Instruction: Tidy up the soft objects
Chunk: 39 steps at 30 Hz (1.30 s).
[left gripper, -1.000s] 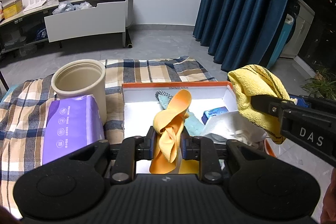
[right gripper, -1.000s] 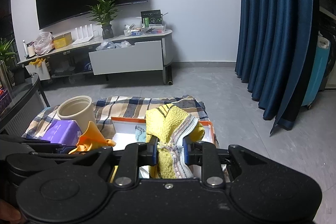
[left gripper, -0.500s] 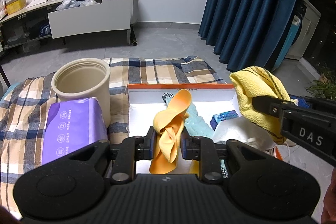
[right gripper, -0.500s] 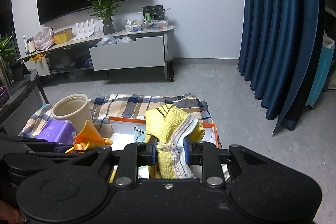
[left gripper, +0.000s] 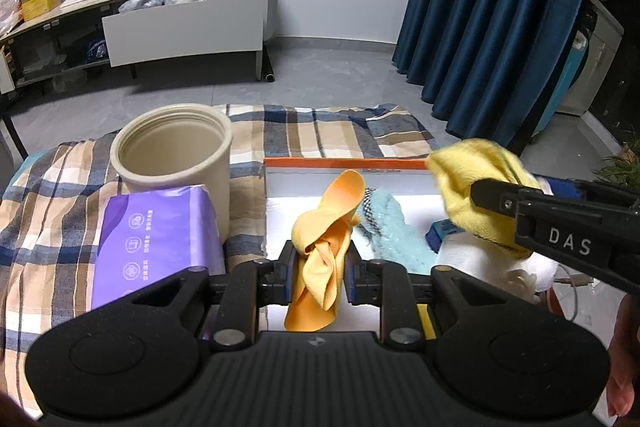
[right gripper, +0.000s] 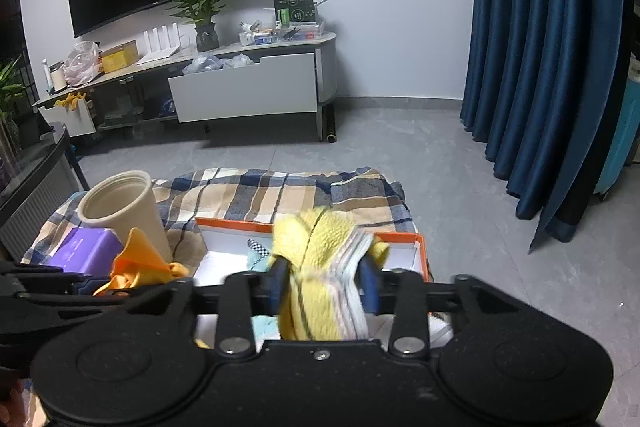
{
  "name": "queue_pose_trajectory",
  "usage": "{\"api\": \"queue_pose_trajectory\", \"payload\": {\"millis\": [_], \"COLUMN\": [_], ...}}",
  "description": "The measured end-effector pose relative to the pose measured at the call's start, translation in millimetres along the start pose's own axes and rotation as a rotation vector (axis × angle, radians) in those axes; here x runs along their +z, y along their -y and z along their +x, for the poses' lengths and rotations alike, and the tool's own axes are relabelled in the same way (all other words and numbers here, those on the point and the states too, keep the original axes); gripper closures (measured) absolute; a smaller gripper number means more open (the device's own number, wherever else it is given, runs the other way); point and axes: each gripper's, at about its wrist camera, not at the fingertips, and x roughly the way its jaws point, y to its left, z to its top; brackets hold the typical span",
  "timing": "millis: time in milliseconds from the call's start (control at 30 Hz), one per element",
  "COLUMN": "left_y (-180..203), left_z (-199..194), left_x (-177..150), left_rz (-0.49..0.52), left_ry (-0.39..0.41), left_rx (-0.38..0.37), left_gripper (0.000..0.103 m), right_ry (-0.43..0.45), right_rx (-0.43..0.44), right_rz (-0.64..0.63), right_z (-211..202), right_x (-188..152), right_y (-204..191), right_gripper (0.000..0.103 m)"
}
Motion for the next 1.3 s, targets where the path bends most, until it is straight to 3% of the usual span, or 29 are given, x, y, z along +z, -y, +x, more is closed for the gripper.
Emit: {"api": "queue_pose_trajectory", "payload": {"millis": [133,433,500,800,1067,1300], "left_y": [0,5,6,11,14,20], "left_z": [2,11,13,1,-28,-57], "left_x": [0,-3,-4,-13,-14,-23], "left_rz": [0.001,0.012,0.016,0.037,0.047,0.059], "left_ry": [-0.004,-0.02,-0.029,-0.022,0.022,0.05], "left_rx": [0.003,-0.02,-0.029,-0.046,0.007,0.05], "left_gripper": [0.078,0.076,0.065,0.051,0.031,0.007], "right_ry": [0.03,0.101,0.102,0.125,0.146,0.168], "right_rx": [0.014,0.017,0.016,0.013,0.009,0.002], "right_rz": [0.024,0.065,0.069,0.076,0.08,0.08], "right_z": [-8,-39,-44,-66,-87,-110], "right_x": [0,-5,-6,-14,-21,-31], "right_y": [4,12,13,10,5,2], "right_gripper": [0.037,0.033,0.033,0.033,0.032,0.031]}}
